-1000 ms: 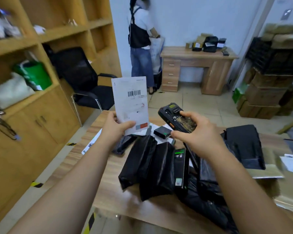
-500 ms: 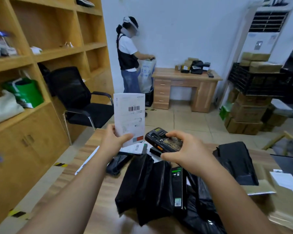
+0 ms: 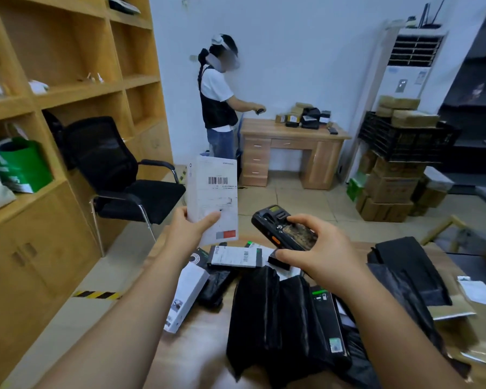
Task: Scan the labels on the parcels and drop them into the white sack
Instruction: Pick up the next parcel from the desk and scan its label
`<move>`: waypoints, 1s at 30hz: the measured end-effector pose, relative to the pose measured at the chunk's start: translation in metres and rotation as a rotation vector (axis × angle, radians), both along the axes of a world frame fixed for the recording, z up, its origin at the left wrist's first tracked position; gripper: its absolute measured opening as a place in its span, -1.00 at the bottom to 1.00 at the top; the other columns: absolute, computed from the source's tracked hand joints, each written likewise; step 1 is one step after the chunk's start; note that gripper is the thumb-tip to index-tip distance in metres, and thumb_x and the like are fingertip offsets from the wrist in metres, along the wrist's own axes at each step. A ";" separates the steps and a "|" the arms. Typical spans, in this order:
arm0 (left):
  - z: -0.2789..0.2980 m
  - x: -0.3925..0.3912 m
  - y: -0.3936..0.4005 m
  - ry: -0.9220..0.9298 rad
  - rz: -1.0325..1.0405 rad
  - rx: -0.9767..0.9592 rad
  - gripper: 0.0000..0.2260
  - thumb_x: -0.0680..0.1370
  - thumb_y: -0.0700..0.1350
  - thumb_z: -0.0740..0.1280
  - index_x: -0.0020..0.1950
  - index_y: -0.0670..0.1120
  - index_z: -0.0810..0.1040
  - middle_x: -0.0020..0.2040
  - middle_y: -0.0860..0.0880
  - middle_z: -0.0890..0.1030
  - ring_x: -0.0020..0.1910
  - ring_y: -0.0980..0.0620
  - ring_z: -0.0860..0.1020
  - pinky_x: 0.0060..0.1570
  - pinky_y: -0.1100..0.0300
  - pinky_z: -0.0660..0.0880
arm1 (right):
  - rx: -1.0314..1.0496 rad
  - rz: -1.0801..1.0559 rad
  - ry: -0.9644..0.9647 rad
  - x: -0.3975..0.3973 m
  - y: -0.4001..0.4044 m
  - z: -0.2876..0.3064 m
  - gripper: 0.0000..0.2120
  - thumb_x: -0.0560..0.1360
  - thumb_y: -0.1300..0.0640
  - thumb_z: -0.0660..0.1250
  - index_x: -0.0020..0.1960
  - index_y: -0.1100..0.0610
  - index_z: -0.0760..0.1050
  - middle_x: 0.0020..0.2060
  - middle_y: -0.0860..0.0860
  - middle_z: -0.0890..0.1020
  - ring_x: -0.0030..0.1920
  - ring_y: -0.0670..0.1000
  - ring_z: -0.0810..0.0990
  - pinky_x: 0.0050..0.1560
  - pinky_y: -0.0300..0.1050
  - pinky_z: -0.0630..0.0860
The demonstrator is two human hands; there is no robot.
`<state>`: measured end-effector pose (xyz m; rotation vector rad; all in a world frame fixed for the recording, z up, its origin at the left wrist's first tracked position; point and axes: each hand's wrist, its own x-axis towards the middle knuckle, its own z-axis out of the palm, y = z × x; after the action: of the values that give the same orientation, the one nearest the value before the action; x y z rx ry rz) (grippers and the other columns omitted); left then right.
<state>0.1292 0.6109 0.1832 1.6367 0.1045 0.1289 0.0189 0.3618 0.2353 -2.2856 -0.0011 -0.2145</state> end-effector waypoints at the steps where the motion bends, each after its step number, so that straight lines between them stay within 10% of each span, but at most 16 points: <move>1: 0.001 0.004 -0.001 0.022 -0.047 -0.010 -0.50 0.44 -0.02 0.53 0.25 -0.10 0.38 0.12 -0.01 0.58 0.04 0.01 0.61 0.01 0.06 0.57 | 0.000 -0.039 -0.018 -0.002 0.000 -0.002 -0.41 0.26 -0.08 0.58 0.25 -0.24 0.48 0.03 -0.17 0.57 -0.13 -0.12 0.61 -0.24 -0.15 0.59; 11: -0.030 -0.010 -0.117 0.074 -0.656 0.088 -0.59 0.42 -0.03 0.54 0.20 0.01 0.50 0.07 0.08 0.67 0.00 0.05 0.67 -0.03 0.08 0.60 | -0.093 -0.564 -0.032 -0.094 -0.072 -0.051 -0.41 0.37 -0.07 0.56 0.35 -0.13 0.45 0.15 -0.19 0.47 0.18 -0.11 0.49 0.17 -0.14 0.46; 23: -0.020 -0.187 -0.356 0.128 -1.292 0.034 -0.70 0.48 -0.06 0.50 0.18 -0.01 0.59 0.05 0.07 0.70 -0.11 0.18 0.68 -0.30 0.34 0.54 | -0.074 -1.229 -0.130 -0.334 -0.184 -0.054 -0.42 0.34 0.02 0.60 0.30 -0.11 0.49 0.12 -0.14 0.53 0.13 -0.06 0.53 0.18 -0.09 0.49; 30: -0.021 -0.330 -0.482 0.179 -1.538 0.096 -0.47 0.26 0.11 0.62 0.17 -0.03 0.64 0.01 0.04 0.72 0.01 0.04 0.69 -0.04 0.11 0.61 | -0.033 -1.521 -0.076 -0.486 -0.249 -0.064 -0.44 0.33 -0.01 0.57 0.29 -0.13 0.49 0.05 -0.06 0.55 0.08 0.02 0.53 0.13 -0.06 0.49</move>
<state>-0.2009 0.1288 0.1623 1.4261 -1.0213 -1.1861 -0.4667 0.1128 0.1712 -1.8226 1.6819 -1.0368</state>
